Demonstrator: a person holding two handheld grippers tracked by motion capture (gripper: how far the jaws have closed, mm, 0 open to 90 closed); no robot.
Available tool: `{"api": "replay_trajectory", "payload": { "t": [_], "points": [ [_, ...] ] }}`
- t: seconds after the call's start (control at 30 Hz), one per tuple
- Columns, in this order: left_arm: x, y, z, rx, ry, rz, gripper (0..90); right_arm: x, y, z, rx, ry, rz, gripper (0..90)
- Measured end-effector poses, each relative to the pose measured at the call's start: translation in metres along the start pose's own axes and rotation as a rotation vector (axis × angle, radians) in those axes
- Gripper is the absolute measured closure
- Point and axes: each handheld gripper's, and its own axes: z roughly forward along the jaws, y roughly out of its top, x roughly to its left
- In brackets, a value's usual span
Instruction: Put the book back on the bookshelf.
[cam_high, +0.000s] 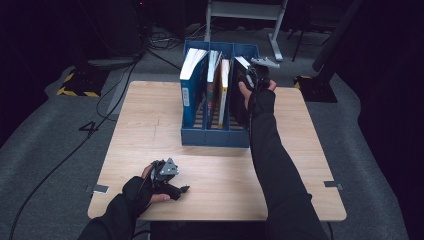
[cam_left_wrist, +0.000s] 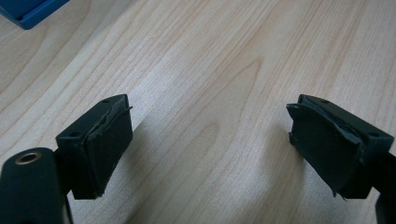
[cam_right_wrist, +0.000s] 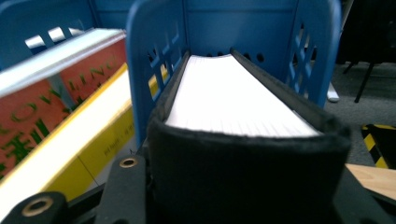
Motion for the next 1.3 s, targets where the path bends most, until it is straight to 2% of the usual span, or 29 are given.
{"api": "replay_trajectory", "payload": {
  "t": [0.1,0.17,0.33,0.43,0.8,1.0,1.17,1.3],
  "points": [
    [0.0,0.0,0.0,0.0,0.0,0.001,13.2,-0.001,-0.007,0.003,-0.004,0.003,-0.002,52.8],
    [0.0,0.0,0.0,0.0,0.0,0.0,13.2,-0.002,-0.011,0.004,-0.003,0.004,-0.026,52.8],
    [0.0,0.0,0.0,0.0,-0.001,0.002,13.3,-0.003,-0.019,0.007,-0.006,0.013,-0.013,52.5],
    [0.0,0.0,0.0,0.0,-0.002,0.002,13.3,-0.003,-0.019,0.006,-0.002,0.015,-0.027,52.4],
    [0.0,0.0,0.0,0.0,-0.002,0.002,13.3,-0.007,-0.031,-0.009,0.02,0.043,-0.071,51.5],
    [0.0,0.0,0.0,0.0,-0.001,0.003,13.3,-0.011,-0.037,-0.018,0.046,0.065,-0.062,50.1],
    [0.0,0.0,0.0,0.0,-0.001,0.002,13.3,-0.012,-0.041,-0.022,0.046,0.079,-0.076,49.1],
    [-0.001,0.0,0.0,-0.001,0.0,0.0,13.5,-0.011,-0.043,-0.025,0.055,0.103,-0.067,44.1]
  ]
}}
